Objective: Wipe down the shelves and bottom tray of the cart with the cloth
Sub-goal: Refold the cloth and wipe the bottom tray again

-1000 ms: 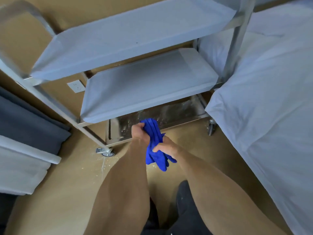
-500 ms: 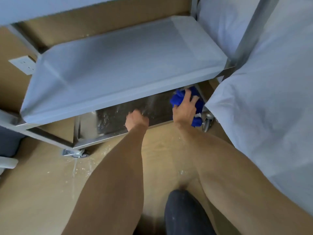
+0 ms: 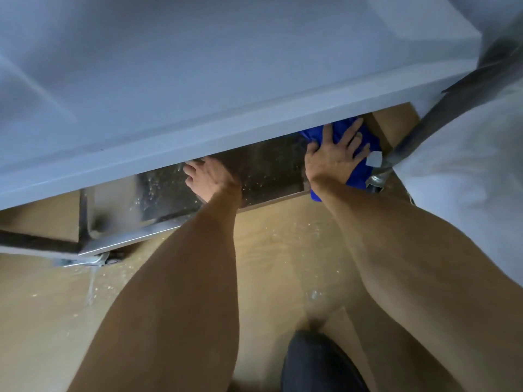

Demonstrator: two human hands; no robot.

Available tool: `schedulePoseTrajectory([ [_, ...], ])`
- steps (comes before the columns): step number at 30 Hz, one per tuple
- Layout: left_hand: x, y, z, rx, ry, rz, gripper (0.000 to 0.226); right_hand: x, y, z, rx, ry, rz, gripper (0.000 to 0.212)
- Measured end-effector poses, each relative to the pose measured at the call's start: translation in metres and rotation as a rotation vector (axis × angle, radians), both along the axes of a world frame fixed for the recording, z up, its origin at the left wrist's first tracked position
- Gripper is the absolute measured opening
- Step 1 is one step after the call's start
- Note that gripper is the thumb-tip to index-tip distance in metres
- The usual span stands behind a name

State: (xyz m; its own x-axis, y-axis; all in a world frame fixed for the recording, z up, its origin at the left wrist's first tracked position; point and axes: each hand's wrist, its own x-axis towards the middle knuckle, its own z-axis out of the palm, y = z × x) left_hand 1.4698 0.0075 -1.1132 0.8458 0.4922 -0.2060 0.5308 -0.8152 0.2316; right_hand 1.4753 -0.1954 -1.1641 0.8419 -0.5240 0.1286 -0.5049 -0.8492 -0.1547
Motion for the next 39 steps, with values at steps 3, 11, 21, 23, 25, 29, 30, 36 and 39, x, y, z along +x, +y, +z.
schedulePoseTrajectory([
  [3,0.0,0.011,-0.006,0.071,0.043,-0.063,0.027,0.006,0.015,0.005,0.046,0.101,-0.033,0.055],
  [11,-0.01,0.024,0.003,-0.015,-0.068,-0.116,0.018,-0.013,0.134,0.013,0.074,0.107,0.583,0.056],
  [21,-0.061,0.039,0.002,0.097,-0.032,-0.181,0.04,-0.061,0.038,0.003,0.072,0.032,0.321,0.055],
  [23,-0.055,0.022,0.004,0.079,-0.053,-0.237,0.039,-0.057,0.03,0.006,0.134,0.018,0.176,0.056],
  [25,-0.045,-0.001,0.005,0.044,-0.05,-0.263,0.043,-0.051,0.02,0.008,0.167,0.025,0.078,0.057],
  [29,-0.023,-0.052,0.001,0.029,0.025,-0.272,0.05,-0.044,-0.003,0.013,0.139,0.098,0.073,0.058],
  [30,-0.019,-0.065,0.0,0.018,0.027,-0.282,0.054,-0.041,-0.009,0.014,0.145,0.113,0.072,0.059],
  [36,0.008,-0.096,-0.017,0.062,0.108,-0.241,0.072,-0.02,-0.054,0.04,0.08,0.162,0.033,0.057],
  [39,0.012,-0.09,-0.028,0.128,0.098,-0.226,0.071,0.009,-0.07,0.038,0.065,0.14,0.028,0.049],
])
